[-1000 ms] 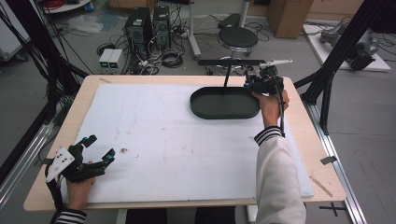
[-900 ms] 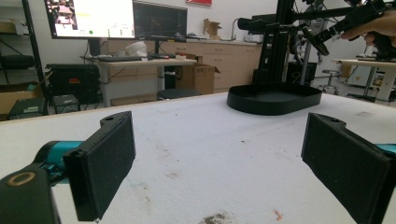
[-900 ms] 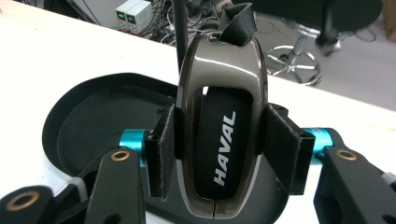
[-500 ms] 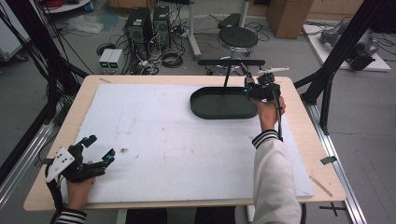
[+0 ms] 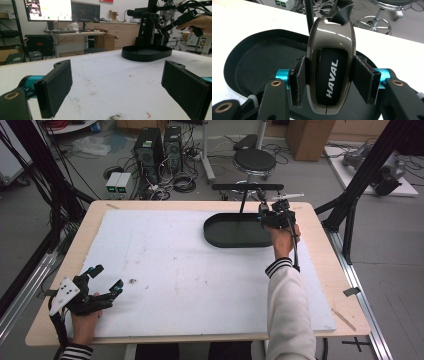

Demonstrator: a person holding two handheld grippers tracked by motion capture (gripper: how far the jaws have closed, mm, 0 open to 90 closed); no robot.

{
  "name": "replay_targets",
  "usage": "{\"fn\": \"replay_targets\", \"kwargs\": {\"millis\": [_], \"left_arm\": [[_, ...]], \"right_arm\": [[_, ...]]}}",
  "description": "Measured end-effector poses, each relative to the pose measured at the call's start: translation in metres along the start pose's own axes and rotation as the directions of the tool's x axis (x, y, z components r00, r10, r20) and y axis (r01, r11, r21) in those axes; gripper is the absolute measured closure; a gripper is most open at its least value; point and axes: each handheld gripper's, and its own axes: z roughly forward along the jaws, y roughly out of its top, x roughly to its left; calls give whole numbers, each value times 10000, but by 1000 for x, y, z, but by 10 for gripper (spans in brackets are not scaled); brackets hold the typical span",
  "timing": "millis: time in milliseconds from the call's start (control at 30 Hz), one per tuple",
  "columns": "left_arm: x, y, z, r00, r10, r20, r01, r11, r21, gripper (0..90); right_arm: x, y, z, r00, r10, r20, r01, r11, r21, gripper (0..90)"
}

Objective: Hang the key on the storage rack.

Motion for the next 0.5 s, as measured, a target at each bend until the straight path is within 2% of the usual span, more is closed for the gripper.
{"fn": "replay_targets", "kwargs": {"millis": [100, 200, 267, 333, 367, 400, 433, 467, 500], "left_arm": [[0, 0, 0, 10000, -2, -5, 2, 10000, -13, 102], [0, 0, 0, 10000, -5, -6, 5, 10000, -12, 103], [-1, 0, 0, 10000, 14, -7, -14, 10000, -10, 102], [-1, 0, 0, 10000, 31, -1, -31, 10000, -9, 103], [-1, 0, 0, 10000, 40, -3, -40, 10000, 0, 103], [-1, 0, 0, 10000, 45, 2, -45, 10000, -4, 103], [-1, 0, 0, 10000, 54, -4, -54, 10000, 2, 102], [-1, 0, 0, 10000, 44, 0, -44, 10000, -2, 102], [-1, 0, 0, 10000, 64, -2, -64, 10000, 3, 102]], "right_arm": [[-1, -1, 2, 10000, 36, -74, -36, 10000, 48, 465], [-2, -2, 3, 9994, 268, -205, -266, 9996, 100, 434], [-4, -1, -2, 9952, 751, -635, -762, 9970, -147, 329], [-3, -1, -6, 9935, 860, -746, -878, 9959, -220, 305], [-3, -1, -10, 9932, 790, -852, -822, 9960, -343, 282], [-2, -1, -15, 9935, 611, -965, -665, 9963, -541, 223], [1, -2, -25, 9951, 352, -919, -423, 9962, -762, 106], [1, -2, -25, 9951, 352, -919, -423, 9962, -762, 106], [1, -7, -36, 9929, 166, -1182, -292, 9939, -1060, 60]]}}
